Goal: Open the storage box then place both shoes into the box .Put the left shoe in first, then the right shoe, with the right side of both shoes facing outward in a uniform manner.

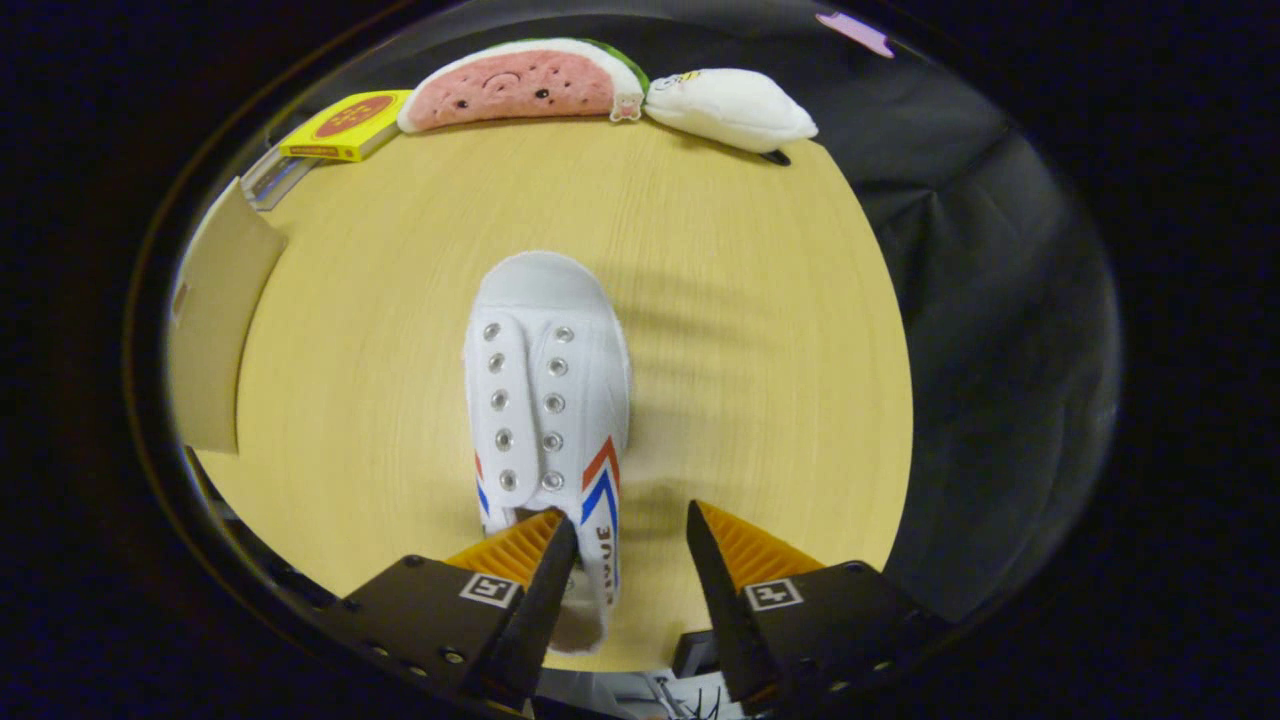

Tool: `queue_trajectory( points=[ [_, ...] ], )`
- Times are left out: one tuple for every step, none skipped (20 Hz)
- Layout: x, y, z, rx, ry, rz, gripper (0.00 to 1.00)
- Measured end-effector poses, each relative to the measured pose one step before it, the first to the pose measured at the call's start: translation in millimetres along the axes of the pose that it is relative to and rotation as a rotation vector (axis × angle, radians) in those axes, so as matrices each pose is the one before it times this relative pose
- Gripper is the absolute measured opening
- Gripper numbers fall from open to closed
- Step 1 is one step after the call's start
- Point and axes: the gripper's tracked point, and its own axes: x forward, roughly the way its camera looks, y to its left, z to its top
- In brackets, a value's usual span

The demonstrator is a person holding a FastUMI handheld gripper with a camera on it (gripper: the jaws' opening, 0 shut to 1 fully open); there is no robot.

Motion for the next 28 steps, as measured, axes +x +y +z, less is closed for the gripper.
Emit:
queue_trajectory(
  points=[
    [5.0, -1.3, 4.36, 0.00959, -0.00427, -0.01173, 0.55],
    [4.42, -1.4, 3.04, 0.00211, -0.00876, -0.0061, 0.45],
    [2.86, -1.8, -0.49, 0.00076, 0.00123, 0.0025, 0.42],
    [0.45, 4.46, 1.52, -0.00175, -0.00032, 0.03072, 0.39],
    [0.3, 0.26, 0.74, -0.02068, 0.00617, 0.01215, 0.34],
    [1.2, 1.53, 1.76, -0.03341, -0.00169, 0.01248, 0.27],
    [0.65, 1.33, 0.21, -0.04034, 0.00238, 0.01814, 0.27],
    [1.39, 1.24, 3.0, -0.03585, -0.01158, 0.02418, 0.26],
    [-0.19, 1.51, 0.11, -0.03178, -0.00729, 0.02911, 0.26],
    [-0.66, -1.68, 2.97, -0.02969, -0.01021, 0.03397, 0.27],
    [1.94, 2.36, -1.54, 0.00736, -0.00358, 0.03032, 0.27],
    [0.93, -1.42, -0.39, 0.00258, -0.0002, 0.0246, 0.21],
    [-4.02, -6.18, 3.55, 0.0385, -0.00457, 0.00678, 0.21],
    [0.81, 2.46, -1.14, 0.04153, 0.00843, 0.0309, 0.0],
    [0.97, -1.08, -3.8, 0.0235, 0.00451, 0.03423, 0.0],
    [-1.73, 2.61, -0.17, 0.02528, -0.00544, 0.03813, 0.0],
    [-3.26, 8.23, -5.27, 0.02884, 0.01056, 0.05046, 0.0],
    [-3.41, 12.33, -4.84, 0.0352, 0.00818, 0.0536, 0.0],
    [-1.49, 10.05, -1.86, 0.03278, -0.00291, 0.04053, 0.0],
    [-1.37, 10.09, 0.31, 0.04198, -0.01183, 0.03321, 0.0],
    [-2.24, 9.96, -1.07, 0.03542, -0.01595, 0.0382, 0.0],
    [-1.99, 10.49, -1.46, 0.02765, -0.01525, 0.03802, 0.0],
    [-1.35, 9.82, -1.42, 0.02581, -0.01095, 0.03255, 0.0],
    [-1.52, 8.31, -2.22, 0.01671, -0.00819, 0.02565, 0.0],
    [-2.34, 8.37, -2.05, 0.01129, -0.00997, 0.02154, 0.0],
    [-2.69, 6.24, -1.97, 0.00717, -0.00758, 0.0099, 0.0],
    [-3.55, 7.86, -1.26, 0.01377, -0.00754, 0.01385, 0.0],
    [-4.89, 8.71, 0.16, 0.01858, -0.00931, 0.0165, 0.0]
  ],
)
